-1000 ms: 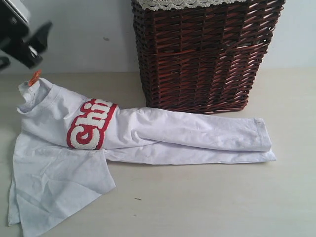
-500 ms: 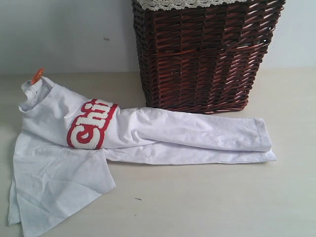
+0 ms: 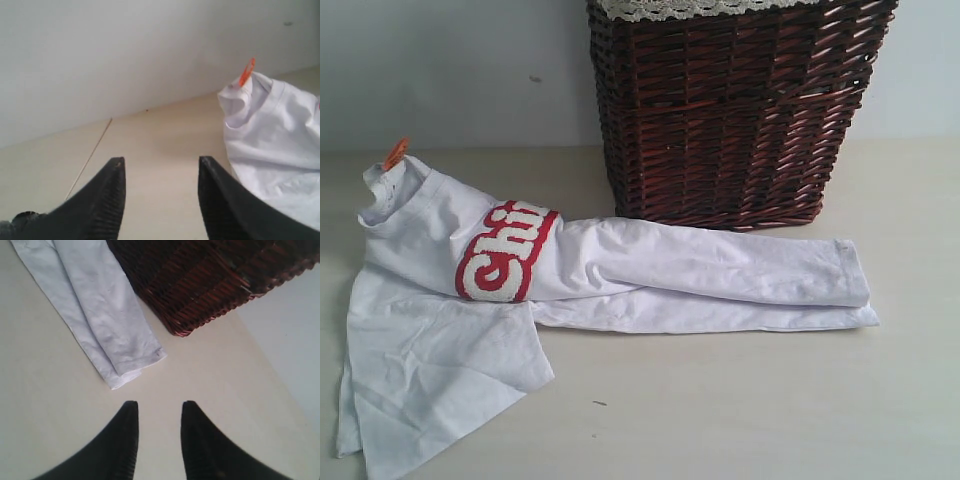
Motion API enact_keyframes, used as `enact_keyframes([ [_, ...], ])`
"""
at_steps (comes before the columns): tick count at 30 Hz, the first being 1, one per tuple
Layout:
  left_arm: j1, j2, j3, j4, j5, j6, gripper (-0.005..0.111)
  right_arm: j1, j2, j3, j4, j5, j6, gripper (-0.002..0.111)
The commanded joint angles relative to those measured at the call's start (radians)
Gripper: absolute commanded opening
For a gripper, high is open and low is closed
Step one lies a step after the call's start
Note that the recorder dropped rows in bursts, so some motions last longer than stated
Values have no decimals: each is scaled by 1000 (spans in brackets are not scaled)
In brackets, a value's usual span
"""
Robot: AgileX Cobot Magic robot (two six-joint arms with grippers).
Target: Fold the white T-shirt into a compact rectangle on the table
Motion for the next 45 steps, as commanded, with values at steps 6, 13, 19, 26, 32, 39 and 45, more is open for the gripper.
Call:
enact_keyframes([
  [6,1,-4,51,-28,20,2,45,-3,-134,55,-19,16,40,29],
  [13,1,-4,51,-24,20,7,45,-3,-170,138,-37,16,38,27],
  [19,1,-4,51,-24,20,7,45,-3,-134,245,-5,-274,-13,0],
  [26,1,-4,51,-24,20,7,45,-3,169,349,217,-284,-426,0],
  [32,1,-4,51,-24,20,7,45,-3,479,347,373,-244,-426,0],
  [39,1,-4,51,-24,20,7,45,118,746,347,200,-231,-426,0],
  [45,1,-4,51,-24,20,7,45,255,851,344,322,-439,-426,0],
])
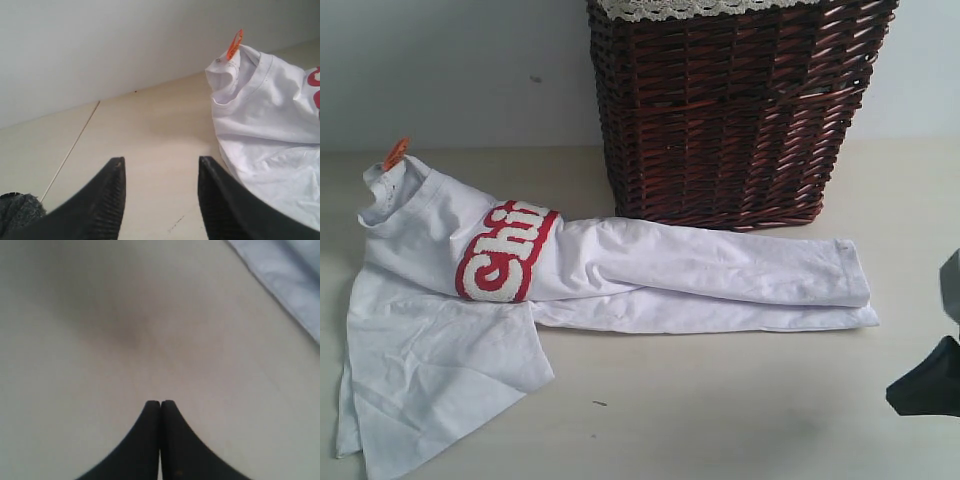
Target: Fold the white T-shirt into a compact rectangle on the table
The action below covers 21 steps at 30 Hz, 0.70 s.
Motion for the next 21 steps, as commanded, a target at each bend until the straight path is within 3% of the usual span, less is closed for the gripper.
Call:
enact_keyframes([
  [1,1,-4,2,-9,3,2,45,103,49,-10,136,-201,-20,0],
  [4,1,-4,2,-9,3,2,45,161,59,-61,212,-262,-20,0],
  [11,1,-4,2,-9,3,2,45,223,160,-228,375,-183,-20,0],
  [21,1,-4,2,-9,3,2,45,242,238,-258,366,-195,-12,0],
])
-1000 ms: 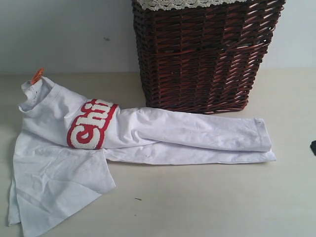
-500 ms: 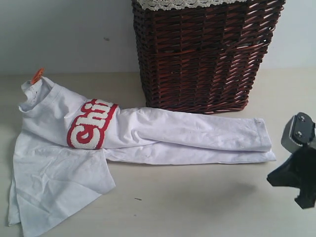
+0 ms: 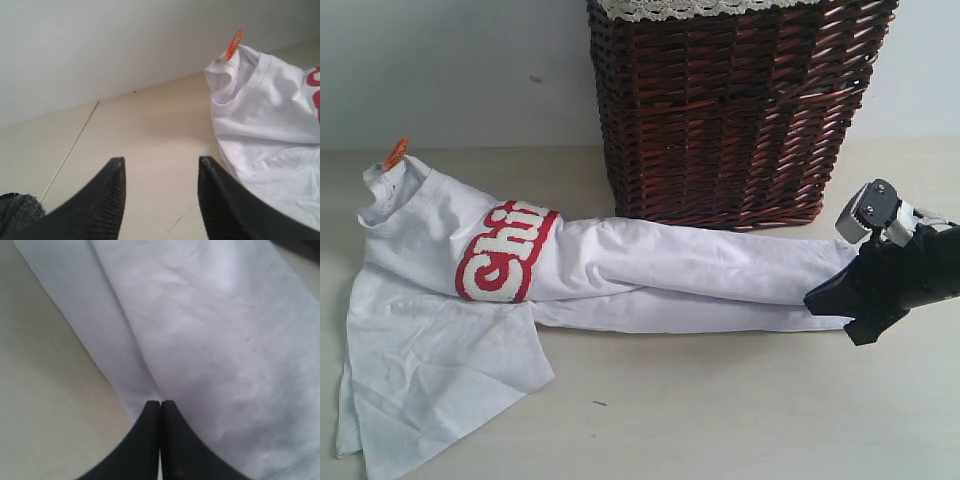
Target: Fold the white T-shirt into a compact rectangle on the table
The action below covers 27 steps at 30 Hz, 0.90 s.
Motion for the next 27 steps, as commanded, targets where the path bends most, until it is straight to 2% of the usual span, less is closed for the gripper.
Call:
enact_keyframes([
  [1,1,-4,2,-9,1,2,45,2,8,-11,-3,-17,-11,0],
  [7,1,-4,2,-9,1,2,45,2,52,-11,-3,-122,-11,0],
  [13,1,-4,2,-9,1,2,45,2,67,-33,10,-128,-11,0],
  [21,1,-4,2,-9,1,2,45,2,67,-151,259,-130,-11,0],
  [27,1,-4,2,-9,1,2,45,2,79,-207,295,-155,-11,0],
])
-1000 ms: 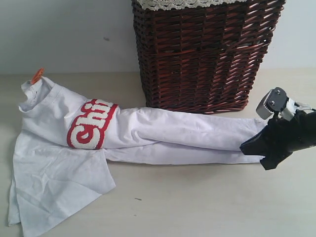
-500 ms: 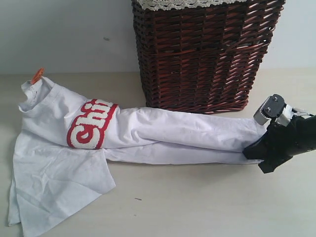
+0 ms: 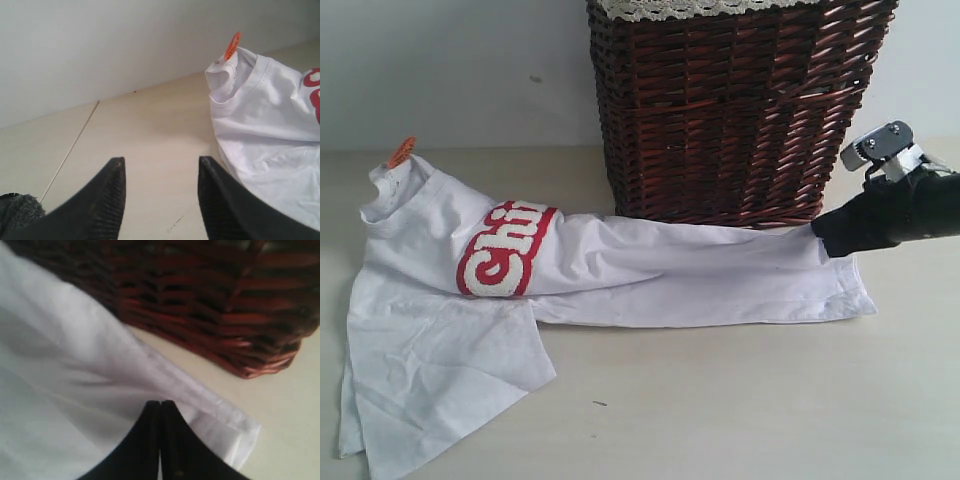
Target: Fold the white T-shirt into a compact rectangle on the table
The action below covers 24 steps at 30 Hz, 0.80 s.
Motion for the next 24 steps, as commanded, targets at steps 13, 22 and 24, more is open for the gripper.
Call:
enact_keyframes([
  [13,1,-4,2,-9,-2,2,45,2,54,-41,20,-77,-9,0],
  [22,1,-4,2,-9,-2,2,45,10,-87,-41,-185,299,42,0],
  [24,1,-4,2,-9,-2,2,45,42,-81,-41,-496,271,203,0],
])
